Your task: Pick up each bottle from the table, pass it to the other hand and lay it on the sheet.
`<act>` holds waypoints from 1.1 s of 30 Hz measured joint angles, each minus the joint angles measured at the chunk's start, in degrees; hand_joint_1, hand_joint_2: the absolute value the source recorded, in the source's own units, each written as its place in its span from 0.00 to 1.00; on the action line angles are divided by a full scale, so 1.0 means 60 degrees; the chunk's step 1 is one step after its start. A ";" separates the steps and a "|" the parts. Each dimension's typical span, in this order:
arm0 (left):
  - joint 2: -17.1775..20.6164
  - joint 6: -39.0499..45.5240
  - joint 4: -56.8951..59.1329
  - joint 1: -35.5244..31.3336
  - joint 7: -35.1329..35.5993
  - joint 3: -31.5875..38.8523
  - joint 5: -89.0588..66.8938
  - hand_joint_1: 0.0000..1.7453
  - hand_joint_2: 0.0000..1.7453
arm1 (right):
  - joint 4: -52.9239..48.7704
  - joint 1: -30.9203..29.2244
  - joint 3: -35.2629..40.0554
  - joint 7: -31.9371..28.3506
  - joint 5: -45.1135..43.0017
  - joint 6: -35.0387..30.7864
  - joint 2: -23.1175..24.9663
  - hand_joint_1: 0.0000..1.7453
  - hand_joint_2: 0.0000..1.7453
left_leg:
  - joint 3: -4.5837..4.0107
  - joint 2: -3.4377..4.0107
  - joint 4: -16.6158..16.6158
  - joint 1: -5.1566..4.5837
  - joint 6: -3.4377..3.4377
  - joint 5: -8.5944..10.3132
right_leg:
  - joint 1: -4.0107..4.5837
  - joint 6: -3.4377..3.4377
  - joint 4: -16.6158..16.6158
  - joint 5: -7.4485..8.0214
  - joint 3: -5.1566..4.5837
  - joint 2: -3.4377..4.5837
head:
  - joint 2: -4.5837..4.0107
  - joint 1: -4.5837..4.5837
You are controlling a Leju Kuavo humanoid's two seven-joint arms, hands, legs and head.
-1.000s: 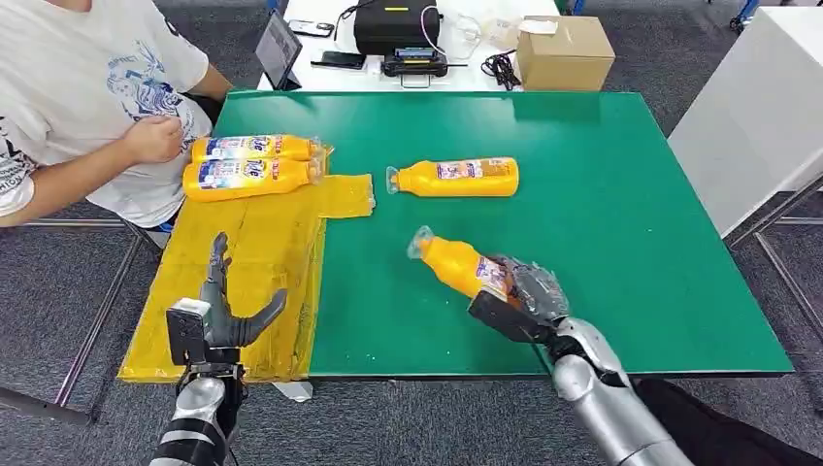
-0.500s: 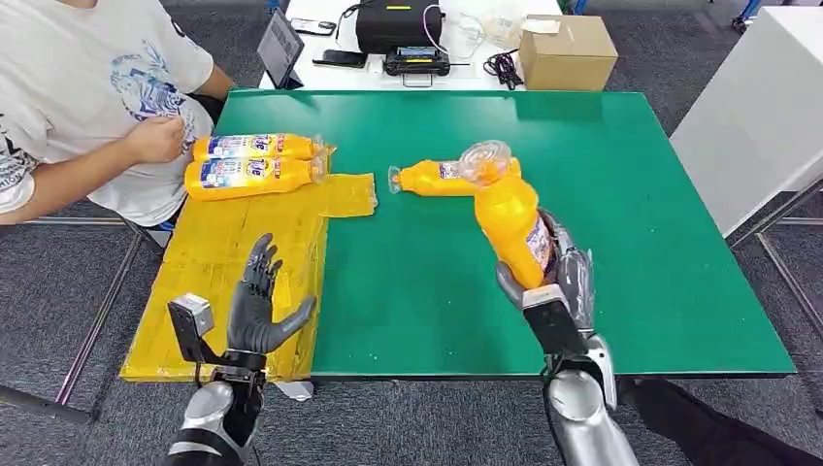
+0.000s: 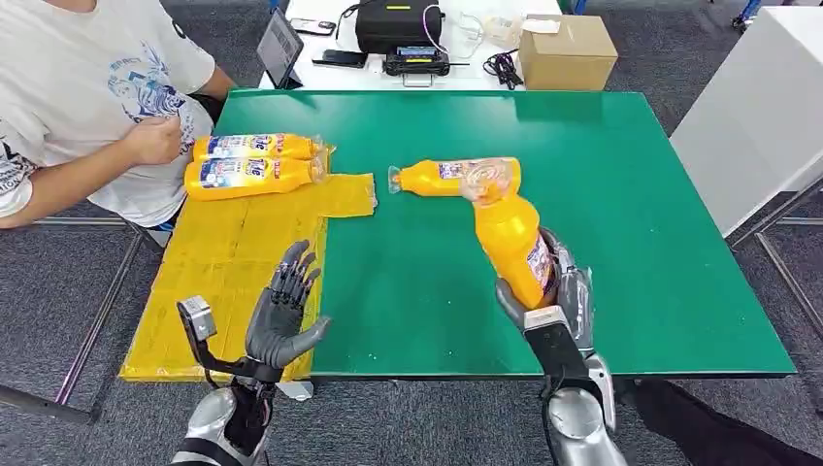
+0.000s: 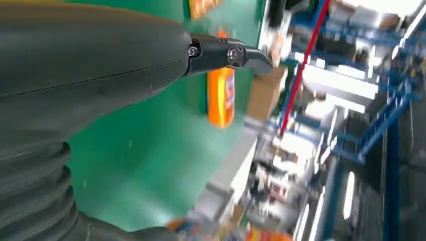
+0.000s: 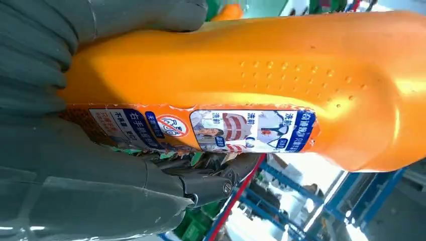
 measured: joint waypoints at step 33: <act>0.0375 -0.0871 -0.0448 0.0323 0.0463 -0.1414 0.0762 0.00 1.00 | 0.3199 -0.0492 0.2773 -0.0401 0.0514 -0.0583 0.1250 1.00 1.00 | 0.0000 0.0002 -0.0003 0.0006 -0.0001 0.0001 | 0.0003 -0.0002 0.0001 -0.0001 -0.0003 0.0002 | 0.0000 0.0000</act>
